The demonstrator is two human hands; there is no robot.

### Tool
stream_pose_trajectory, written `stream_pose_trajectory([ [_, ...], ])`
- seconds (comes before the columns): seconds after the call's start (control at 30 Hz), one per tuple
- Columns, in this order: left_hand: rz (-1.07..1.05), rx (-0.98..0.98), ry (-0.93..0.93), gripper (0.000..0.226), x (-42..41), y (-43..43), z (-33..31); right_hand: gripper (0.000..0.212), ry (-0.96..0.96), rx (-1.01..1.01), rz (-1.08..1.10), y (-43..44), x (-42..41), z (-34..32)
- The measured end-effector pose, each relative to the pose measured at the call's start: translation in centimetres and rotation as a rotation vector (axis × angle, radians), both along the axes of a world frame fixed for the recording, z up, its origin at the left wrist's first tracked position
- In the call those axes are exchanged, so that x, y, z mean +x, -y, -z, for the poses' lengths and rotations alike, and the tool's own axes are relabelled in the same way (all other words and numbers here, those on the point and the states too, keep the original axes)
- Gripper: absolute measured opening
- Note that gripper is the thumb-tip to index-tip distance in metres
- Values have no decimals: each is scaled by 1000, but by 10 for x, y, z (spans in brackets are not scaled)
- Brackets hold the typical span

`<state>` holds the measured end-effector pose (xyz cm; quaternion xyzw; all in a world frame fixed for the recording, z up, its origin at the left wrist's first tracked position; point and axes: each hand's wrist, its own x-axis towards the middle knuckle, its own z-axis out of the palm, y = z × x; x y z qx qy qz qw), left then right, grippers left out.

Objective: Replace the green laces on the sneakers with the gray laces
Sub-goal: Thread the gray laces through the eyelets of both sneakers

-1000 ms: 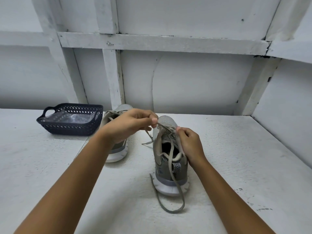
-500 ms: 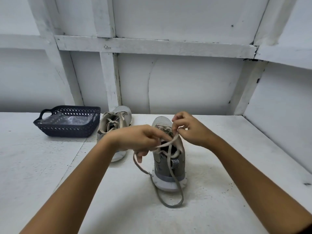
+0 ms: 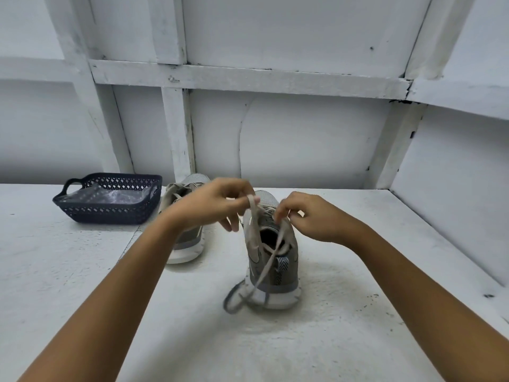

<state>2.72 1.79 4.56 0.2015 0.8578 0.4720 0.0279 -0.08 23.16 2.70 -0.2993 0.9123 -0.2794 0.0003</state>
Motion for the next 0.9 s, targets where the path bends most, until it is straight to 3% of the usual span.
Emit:
stream_pose_trajectory([
  [0.1, -42, 141, -71, 16, -2, 3, -10, 22, 83, -128, 19, 14, 5, -12],
  [0.2, -86, 168, -77, 18, -9, 1, -13, 49, 276, -192, -39, 29, 11, -22],
  [0.27, -138, 212, -74, 15, -13, -1, -14, 37, 251, -145, -84, 40, 13, -24],
  [0.33, -201, 432, -5, 7, -18, -5, -12, 24, 264, -237, -66, 50, 9, -25],
  [0.43, -208, 806, 247, 12, -23, -11, 0, 31, 395, -632, 43, 61, -2, -34],
  [0.5, -110, 844, 389, 20, -21, -17, 14, 33, 474, -856, 138, 64, -12, -44],
  [0.6, 6, 925, 482, 32, -13, -23, 27, 36, 507, -954, 247, 70, -25, -56],
  [0.9, 79, 838, 381, 24, -13, -9, 35, 39, 673, -1162, 368, 77, -60, -64],
])
